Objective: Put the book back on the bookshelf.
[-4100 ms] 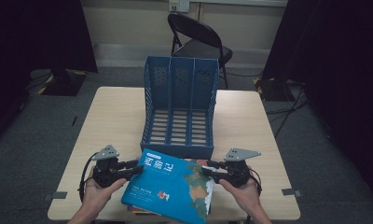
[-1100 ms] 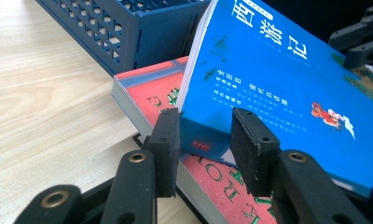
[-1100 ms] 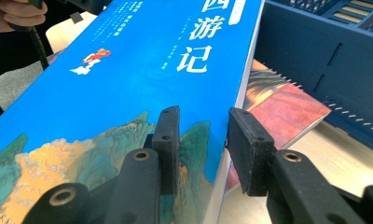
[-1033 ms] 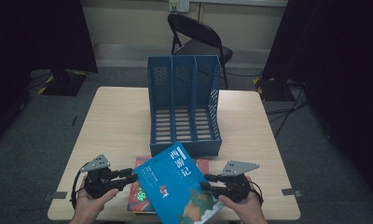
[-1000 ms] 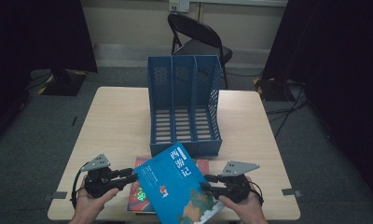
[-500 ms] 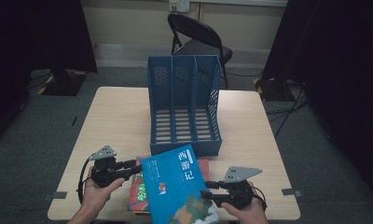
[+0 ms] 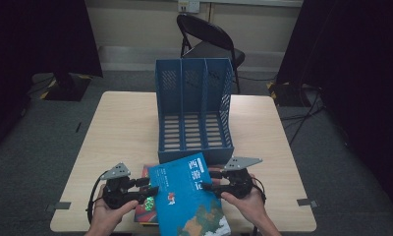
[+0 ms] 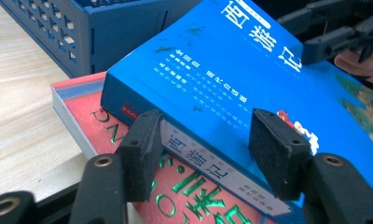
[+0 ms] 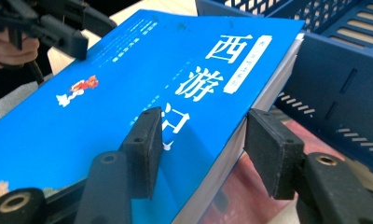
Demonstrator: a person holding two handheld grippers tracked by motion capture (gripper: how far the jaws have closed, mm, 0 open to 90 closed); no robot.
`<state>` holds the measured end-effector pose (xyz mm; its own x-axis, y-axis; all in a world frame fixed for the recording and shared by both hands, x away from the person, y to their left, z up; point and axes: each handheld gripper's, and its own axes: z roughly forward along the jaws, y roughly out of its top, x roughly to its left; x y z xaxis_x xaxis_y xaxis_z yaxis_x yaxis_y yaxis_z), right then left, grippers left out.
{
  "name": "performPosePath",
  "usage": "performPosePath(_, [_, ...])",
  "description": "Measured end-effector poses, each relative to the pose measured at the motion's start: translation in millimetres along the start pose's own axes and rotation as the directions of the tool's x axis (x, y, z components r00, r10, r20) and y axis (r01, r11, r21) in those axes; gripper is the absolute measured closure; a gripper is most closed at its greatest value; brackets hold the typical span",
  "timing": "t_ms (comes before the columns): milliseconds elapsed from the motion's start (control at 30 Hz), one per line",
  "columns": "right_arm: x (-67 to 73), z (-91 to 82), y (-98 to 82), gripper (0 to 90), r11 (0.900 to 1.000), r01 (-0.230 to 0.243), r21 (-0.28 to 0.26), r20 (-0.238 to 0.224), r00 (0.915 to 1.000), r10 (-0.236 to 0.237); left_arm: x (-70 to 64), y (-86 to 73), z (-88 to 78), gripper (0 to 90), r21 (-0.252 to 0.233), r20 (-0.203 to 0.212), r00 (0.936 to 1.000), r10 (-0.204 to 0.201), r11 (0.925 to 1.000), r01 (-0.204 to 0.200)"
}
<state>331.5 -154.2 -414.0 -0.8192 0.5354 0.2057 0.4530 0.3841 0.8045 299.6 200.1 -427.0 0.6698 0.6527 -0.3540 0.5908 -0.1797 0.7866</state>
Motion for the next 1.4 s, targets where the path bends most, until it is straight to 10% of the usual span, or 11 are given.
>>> performPosePath(600, [31.7,-18.1,-20.0,38.3,1.0,-0.011,-0.009,0.073,0.9972,0.012,7.7,19.0,21.5,45.7,0.015,0.014,0.9995,0.028,0.9995,-0.028])
performPosePath(1167, [7.6,6.5,-13.8,15.2,0.988,-0.155,-0.009,0.019,0.9878,0.155,1.2,11.4,19.2,42.1,-0.012,0.011,0.9966,0.082,0.9966,-0.082])
performPosePath(1400, [8.2,-0.9,-14.4,34.9,0.985,-0.164,-0.063,0.043,0.9851,0.166,2.1,10.5,19.4,42.1,-0.017,0.017,0.9976,0.067,0.9976,-0.067])
